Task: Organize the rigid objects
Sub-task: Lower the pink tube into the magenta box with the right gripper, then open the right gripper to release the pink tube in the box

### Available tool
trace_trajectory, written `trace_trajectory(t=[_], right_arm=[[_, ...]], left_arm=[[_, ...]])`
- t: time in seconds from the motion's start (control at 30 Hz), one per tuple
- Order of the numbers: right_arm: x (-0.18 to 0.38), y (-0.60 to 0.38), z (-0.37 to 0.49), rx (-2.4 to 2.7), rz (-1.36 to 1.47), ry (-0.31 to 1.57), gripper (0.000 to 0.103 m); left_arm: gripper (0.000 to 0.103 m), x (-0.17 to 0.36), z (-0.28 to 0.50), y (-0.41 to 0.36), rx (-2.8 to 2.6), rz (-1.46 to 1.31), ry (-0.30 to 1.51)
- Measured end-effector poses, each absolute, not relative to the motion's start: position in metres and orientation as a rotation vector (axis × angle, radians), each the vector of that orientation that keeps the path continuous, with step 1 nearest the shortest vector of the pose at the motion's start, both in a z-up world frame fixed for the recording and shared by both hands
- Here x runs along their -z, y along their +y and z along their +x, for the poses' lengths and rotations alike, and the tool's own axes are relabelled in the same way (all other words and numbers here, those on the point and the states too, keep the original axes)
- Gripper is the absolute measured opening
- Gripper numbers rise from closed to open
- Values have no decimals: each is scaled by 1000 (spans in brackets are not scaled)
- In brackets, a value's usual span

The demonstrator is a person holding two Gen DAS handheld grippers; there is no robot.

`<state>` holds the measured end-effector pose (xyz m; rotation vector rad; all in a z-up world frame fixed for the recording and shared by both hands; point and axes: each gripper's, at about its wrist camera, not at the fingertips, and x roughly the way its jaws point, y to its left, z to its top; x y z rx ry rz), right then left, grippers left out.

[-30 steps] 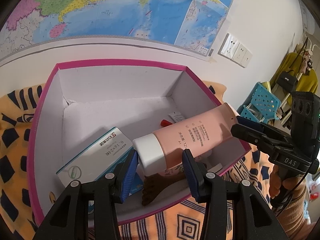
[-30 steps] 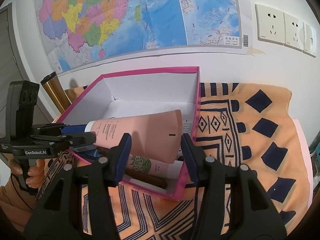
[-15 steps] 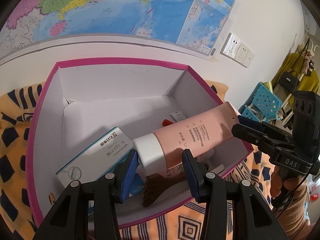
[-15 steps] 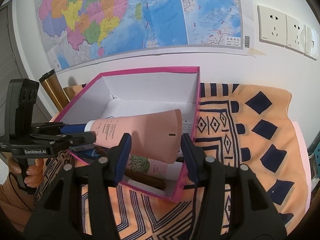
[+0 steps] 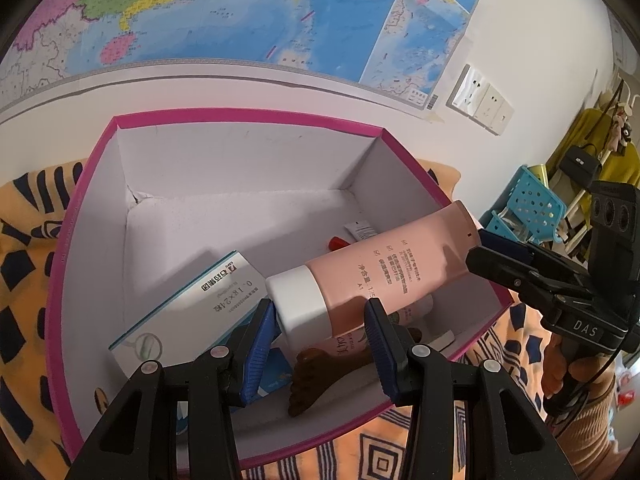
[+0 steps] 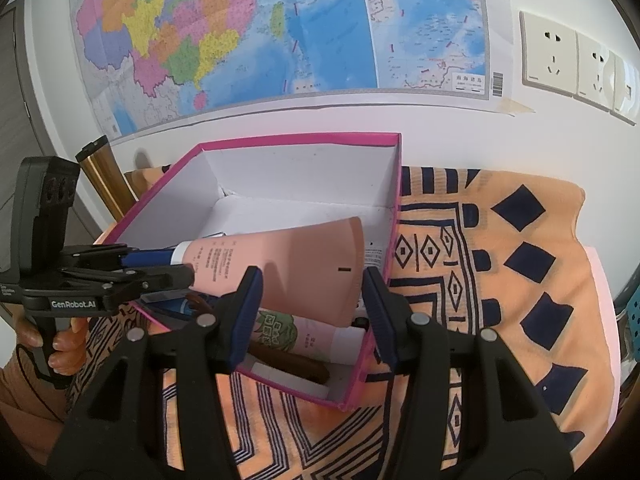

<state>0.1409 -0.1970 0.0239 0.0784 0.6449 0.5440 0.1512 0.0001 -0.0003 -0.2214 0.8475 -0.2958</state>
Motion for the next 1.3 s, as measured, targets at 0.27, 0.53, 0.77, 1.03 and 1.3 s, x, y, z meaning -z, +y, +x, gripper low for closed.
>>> trace_trajectory(t=[0.27,0.53,0.77,1.03,1.3], right_arm=[[-24,-191,144,-536,46,654,54],[-23,-184,147,-523,9,662,54],[-23,-178,149,-497,-22,675,54],[-24,-169,151,-463,-65,661,63],[-27,-167,138,-430,-106,582,87]], left_arm=[[46,4,155,3,289,-230,864],[46,7,159,4,284,-240,878],[46,9,161,4,284,-245,889],[48,10,161,0,288,-229,886],[54,8,155,-4,271,-192,857]])
